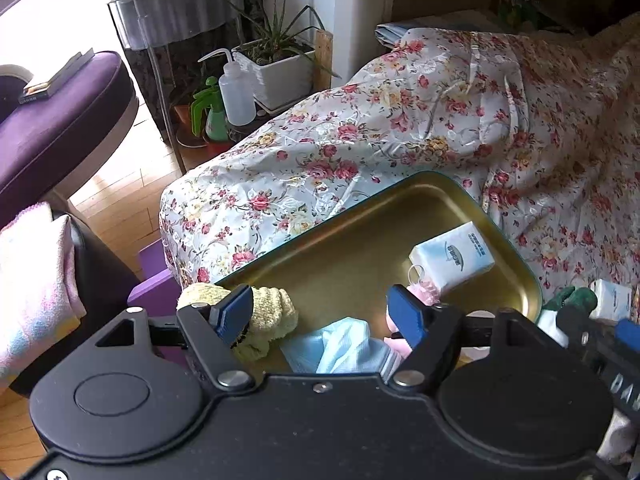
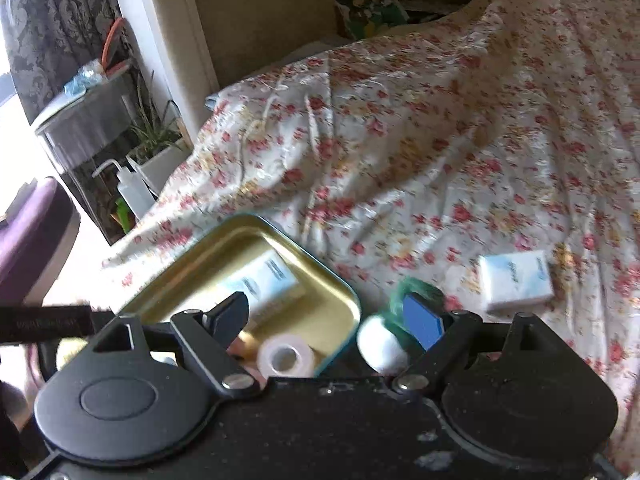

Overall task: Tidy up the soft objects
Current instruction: 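Move the right gripper to the white teddy bear on the blue box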

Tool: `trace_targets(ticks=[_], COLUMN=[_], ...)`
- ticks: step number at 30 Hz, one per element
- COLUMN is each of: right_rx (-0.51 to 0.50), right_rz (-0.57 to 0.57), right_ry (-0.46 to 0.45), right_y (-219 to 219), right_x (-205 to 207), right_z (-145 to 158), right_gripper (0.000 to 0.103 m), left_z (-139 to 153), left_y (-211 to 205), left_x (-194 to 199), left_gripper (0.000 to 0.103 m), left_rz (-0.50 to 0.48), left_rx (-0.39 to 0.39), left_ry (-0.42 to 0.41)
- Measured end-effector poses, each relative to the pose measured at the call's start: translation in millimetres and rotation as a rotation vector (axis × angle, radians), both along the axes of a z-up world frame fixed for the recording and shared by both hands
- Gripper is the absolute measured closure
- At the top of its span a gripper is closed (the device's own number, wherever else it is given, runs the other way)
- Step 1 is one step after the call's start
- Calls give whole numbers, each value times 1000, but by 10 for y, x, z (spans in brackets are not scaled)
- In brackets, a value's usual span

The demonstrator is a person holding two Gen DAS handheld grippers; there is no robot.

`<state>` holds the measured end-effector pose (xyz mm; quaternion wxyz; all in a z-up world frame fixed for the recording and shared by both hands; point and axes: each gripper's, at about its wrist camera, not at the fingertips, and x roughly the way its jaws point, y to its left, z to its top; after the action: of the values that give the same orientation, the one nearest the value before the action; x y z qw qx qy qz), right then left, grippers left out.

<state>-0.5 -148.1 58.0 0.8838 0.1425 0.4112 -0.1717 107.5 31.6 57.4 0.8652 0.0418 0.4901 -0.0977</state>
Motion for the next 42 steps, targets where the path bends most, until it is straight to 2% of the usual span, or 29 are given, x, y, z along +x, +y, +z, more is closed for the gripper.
trace_targets(ticks=[9,15,18,21,24,28,35,40,42], right_rx=[-56,-74,-90,-107,-122,-128,-179,-146,-105], right_rz=[-2,-37,-65,-114,-165,-229,-335,-375,-355], right_ry=[38,41,36,29,31,48,129,132,139], right_y=[25,-84,-189,-316,-451,-641,-939,-1107,-1161], right_x=[-428,-758,-954,-1164,-1371,-1599,-1769,-1773,-1740], right_z=[-45,26,67,72,54,-3,-115,-163,-190], right_gripper=[15,13,11,4,3,0,0,0,0], left_z=[50,31,26,31,37,58,110,102,93], left_y=[-135,-309,-383,-459,-554,-717,-1056,-1247,-1308], left_x=[-184,-362,-437,-504,-586,-712,-927,-1014,-1040], left_gripper=[29,27,27,27,27,21,21,20,20], left_rz=[-56,-147,-179,-211,-243,-297,-393,-435,-443], left_rx=[18,36,42,28,18,-3,-33,-47,-44], left_ry=[-30,-39,-44,-34,-30,-23,-42,-40,-43])
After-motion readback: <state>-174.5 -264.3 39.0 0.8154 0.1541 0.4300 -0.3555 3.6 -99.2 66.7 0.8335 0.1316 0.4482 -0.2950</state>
